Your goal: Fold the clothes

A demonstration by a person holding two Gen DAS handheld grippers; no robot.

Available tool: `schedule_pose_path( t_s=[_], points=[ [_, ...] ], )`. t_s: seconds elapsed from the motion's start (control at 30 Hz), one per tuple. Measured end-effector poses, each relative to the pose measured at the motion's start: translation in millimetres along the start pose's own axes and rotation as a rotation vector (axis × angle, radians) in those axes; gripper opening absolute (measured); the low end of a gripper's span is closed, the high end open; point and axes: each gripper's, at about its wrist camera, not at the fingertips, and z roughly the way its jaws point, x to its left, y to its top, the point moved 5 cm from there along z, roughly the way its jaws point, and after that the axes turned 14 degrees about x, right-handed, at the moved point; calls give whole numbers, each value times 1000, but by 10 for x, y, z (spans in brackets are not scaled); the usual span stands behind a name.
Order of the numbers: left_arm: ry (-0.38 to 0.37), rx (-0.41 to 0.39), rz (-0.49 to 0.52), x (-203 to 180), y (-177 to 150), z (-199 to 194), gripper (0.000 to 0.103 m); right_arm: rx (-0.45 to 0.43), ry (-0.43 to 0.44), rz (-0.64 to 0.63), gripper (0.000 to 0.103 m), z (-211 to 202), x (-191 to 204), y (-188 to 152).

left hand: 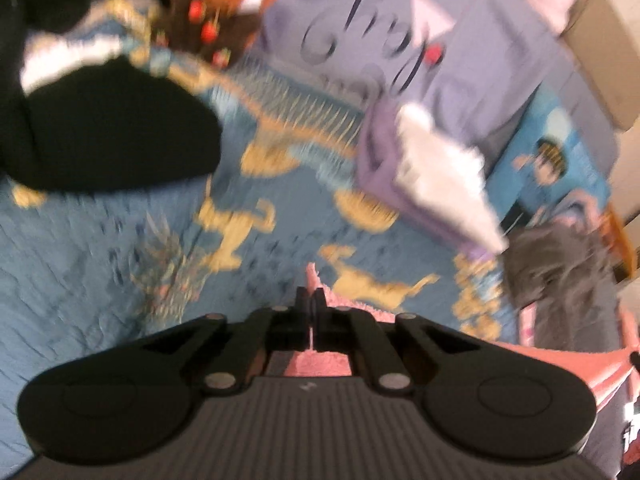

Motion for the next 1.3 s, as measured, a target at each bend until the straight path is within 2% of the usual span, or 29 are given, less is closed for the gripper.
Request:
schedule_pose_path(
  t_s=[0.17, 0.23, 0.43, 0.63, 0.77, 0.83, 0.9, 1.0, 1.13, 1.3],
  points=[
    [-46, -172, 77, -285, 84, -915, 1, -131, 37, 16, 2, -656, 35, 197],
    [-44, -244, 113, -403, 91, -1338, 1, -167, 59, 15, 2, -878, 54, 251],
    [-27, -395, 171, -622, -47, -2388, 1, -265, 115, 5, 2, -1548, 143, 243],
    [14, -517, 248, -842, -313, -3129, 1, -291, 171, 27, 2, -1939, 193, 146],
    [37, -538, 249, -900, -342, -3300, 1, -283, 183, 46, 2, -2017, 182, 91],
    [47, -524, 251, -892, -310, -3246, 2, -266, 182, 58, 2, -1987, 148, 63],
    [64, -471, 236, -824, -231, -3010, 2, -231, 165, 73, 2, -1817, 88, 27],
    [131, -375, 210, -674, -96, -2449, 2, -152, 126, 111, 2, -1396, -34, -59],
    [226, -243, 162, -454, 55, -1538, 1, -30, 30, 159, 2, -660, -267, -190],
    [259, -101, 121, -221, 166, -534, 1, 115, -53, 169, 2, 254, -527, -349]
  ],
)
